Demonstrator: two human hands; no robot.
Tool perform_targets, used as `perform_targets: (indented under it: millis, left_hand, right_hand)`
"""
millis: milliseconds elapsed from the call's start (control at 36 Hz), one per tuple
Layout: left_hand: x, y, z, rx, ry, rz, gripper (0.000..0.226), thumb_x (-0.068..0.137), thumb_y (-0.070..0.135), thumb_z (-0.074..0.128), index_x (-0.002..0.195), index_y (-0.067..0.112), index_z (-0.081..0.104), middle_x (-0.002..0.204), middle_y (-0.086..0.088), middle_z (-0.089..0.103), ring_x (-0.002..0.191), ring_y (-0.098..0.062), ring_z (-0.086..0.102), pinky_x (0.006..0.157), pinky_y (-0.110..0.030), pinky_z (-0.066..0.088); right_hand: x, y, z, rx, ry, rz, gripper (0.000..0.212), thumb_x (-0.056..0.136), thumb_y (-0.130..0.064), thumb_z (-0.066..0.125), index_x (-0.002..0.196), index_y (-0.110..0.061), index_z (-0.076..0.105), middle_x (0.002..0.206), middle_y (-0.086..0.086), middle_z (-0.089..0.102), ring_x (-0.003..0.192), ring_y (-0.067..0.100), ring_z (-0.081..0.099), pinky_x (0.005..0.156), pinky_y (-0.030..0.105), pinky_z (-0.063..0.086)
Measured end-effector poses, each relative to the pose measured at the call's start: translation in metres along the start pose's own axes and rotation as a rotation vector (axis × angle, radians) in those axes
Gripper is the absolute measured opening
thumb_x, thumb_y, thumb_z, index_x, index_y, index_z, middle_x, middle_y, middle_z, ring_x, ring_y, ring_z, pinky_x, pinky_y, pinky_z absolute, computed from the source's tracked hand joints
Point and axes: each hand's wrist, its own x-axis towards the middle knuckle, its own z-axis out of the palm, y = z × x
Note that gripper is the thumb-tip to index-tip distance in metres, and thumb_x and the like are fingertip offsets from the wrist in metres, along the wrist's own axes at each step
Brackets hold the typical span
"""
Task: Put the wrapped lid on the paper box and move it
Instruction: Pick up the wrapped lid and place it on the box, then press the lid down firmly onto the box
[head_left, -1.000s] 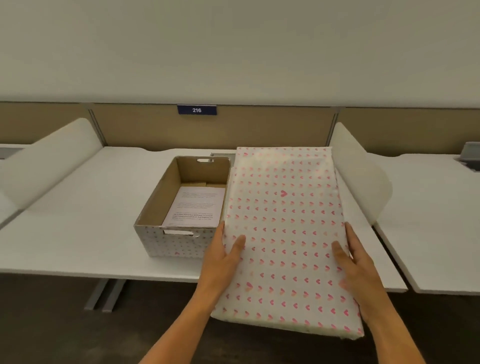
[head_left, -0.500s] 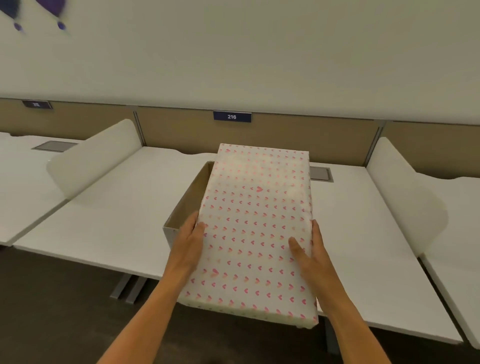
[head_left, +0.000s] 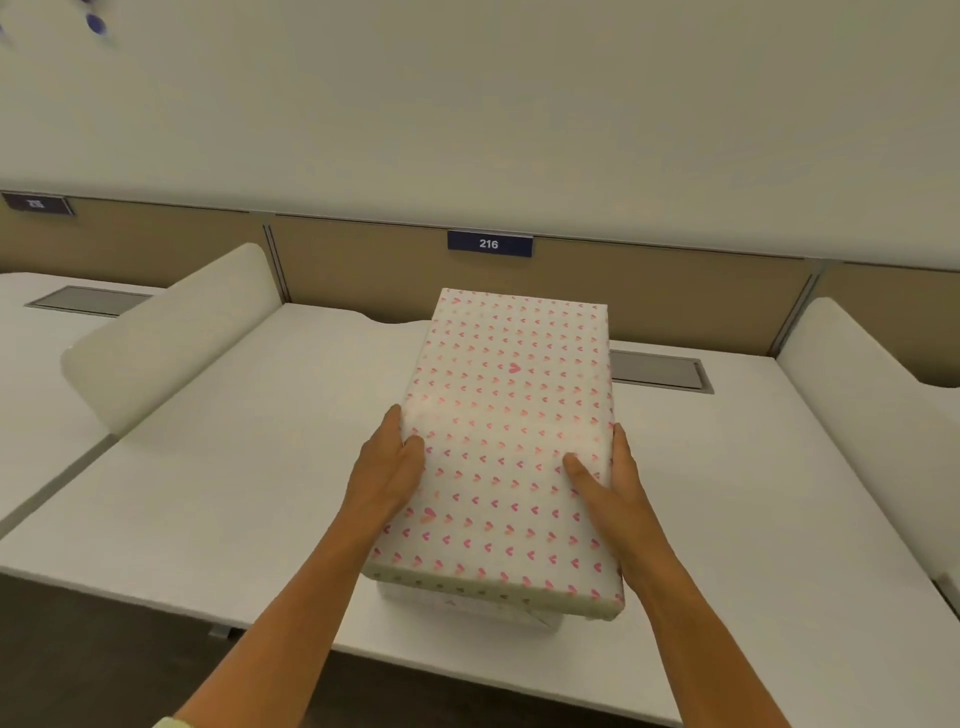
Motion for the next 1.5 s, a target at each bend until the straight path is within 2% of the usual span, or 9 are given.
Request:
perform_targets:
  millis: [278, 556, 694, 917, 1083, 1222, 1333, 1389, 1500]
  left_hand:
    - [0.056, -0.02, 0.005, 0.115, -0.138, -0.047, 0.057, 0.103, 0.029, 0.036, 0.154, 0.016, 0.018, 0.161, -0.005, 0.029, 0.142, -0.03, 0.038, 0.11, -0.046, 0.037]
    - [0.073, -0.04, 0.017, 0.163, -0.194, -0.083, 0.058, 0.102, 0.031, 0.038, 0.154, 0.015, 0.019, 0.161, -0.005, 0.03, 0.141, -0.03, 0.04, 0.108, -0.044, 0.04]
    - [0.075, -0.042, 0.021, 0.136, -0.202, -0.064, 0.054, 0.101, 0.03, 0.041, 0.15, 0.015, 0.024, 0.157, -0.005, 0.035, 0.137, -0.03, 0.045, 0.104, -0.044, 0.044]
    - [0.083, -0.045, 0.022, 0.155, -0.194, -0.057, 0.053, 0.1, 0.031, 0.043, 0.147, 0.015, 0.027, 0.154, -0.005, 0.039, 0.131, -0.029, 0.05, 0.099, -0.043, 0.047]
    - [0.089, -0.051, 0.02, 0.221, -0.206, -0.043, 0.054, 0.1, 0.036, 0.042, 0.147, 0.016, 0.028, 0.152, -0.004, 0.042, 0.128, -0.028, 0.052, 0.097, -0.042, 0.048]
    - [0.092, -0.053, 0.021, 0.244, -0.205, -0.038, 0.054, 0.099, 0.041, 0.044, 0.146, 0.018, 0.03, 0.15, -0.003, 0.045, 0.126, -0.027, 0.055, 0.097, -0.043, 0.049]
    - [0.094, -0.058, 0.023, 0.254, -0.208, -0.032, 0.056, 0.098, 0.041, 0.044, 0.147, 0.018, 0.029, 0.152, -0.003, 0.042, 0.128, -0.028, 0.053, 0.098, -0.043, 0.048]
    - [0.095, -0.06, 0.025, 0.266, -0.205, -0.029, 0.065, 0.098, 0.046, 0.044, 0.151, 0.017, 0.023, 0.159, -0.005, 0.031, 0.137, -0.029, 0.045, 0.104, -0.045, 0.044]
    - [0.105, -0.058, 0.028, 0.354, -0.171, 0.057, 0.088, 0.09, 0.066, 0.039, 0.157, 0.021, 0.004, 0.167, 0.0, -0.002, 0.152, -0.027, 0.015, 0.115, -0.052, 0.028]
  right_hand:
    - [0.039, 0.006, 0.029, -0.005, -0.011, 0.134, 0.068, 0.089, -0.049, 0.065, 0.143, -0.04, 0.025, 0.145, -0.004, 0.046, 0.123, 0.024, 0.055, 0.099, 0.055, 0.051]
    - [0.052, 0.018, 0.039, -0.056, -0.001, 0.225, 0.058, 0.091, -0.047, 0.064, 0.136, -0.042, 0.028, 0.142, -0.004, 0.048, 0.12, 0.024, 0.057, 0.096, 0.05, 0.052]
    - [0.057, 0.021, 0.04, -0.116, 0.034, 0.231, 0.052, 0.092, -0.047, 0.062, 0.134, -0.042, 0.031, 0.141, -0.004, 0.05, 0.113, 0.02, 0.059, 0.082, 0.037, 0.054]
    - [0.068, 0.021, 0.044, -0.203, 0.062, 0.242, 0.054, 0.092, -0.049, 0.059, 0.138, -0.038, 0.033, 0.139, -0.006, 0.052, 0.116, 0.021, 0.059, 0.092, 0.045, 0.055]
    - [0.073, 0.02, 0.047, -0.292, 0.09, 0.218, 0.054, 0.093, -0.048, 0.058, 0.139, -0.034, 0.032, 0.14, -0.005, 0.05, 0.106, 0.015, 0.055, 0.077, 0.03, 0.049]
    - [0.075, 0.02, 0.048, -0.335, 0.09, 0.259, 0.061, 0.092, -0.05, 0.058, 0.142, -0.032, 0.03, 0.143, -0.002, 0.049, 0.118, 0.024, 0.057, 0.094, 0.046, 0.053]
    - [0.075, 0.02, 0.049, -0.355, 0.082, 0.287, 0.064, 0.091, -0.051, 0.058, 0.144, -0.03, 0.029, 0.146, -0.001, 0.047, 0.123, 0.027, 0.056, 0.098, 0.051, 0.051]
    - [0.077, 0.022, 0.049, -0.415, 0.081, 0.28, 0.073, 0.091, -0.053, 0.058, 0.149, -0.028, 0.023, 0.154, 0.002, 0.039, 0.132, 0.03, 0.049, 0.104, 0.054, 0.046]
    - [0.082, 0.018, 0.056, -0.737, 0.164, 0.132, 0.091, 0.09, -0.06, 0.053, 0.157, -0.025, 0.002, 0.168, 0.002, 0.006, 0.151, 0.032, 0.016, 0.117, 0.054, 0.024]
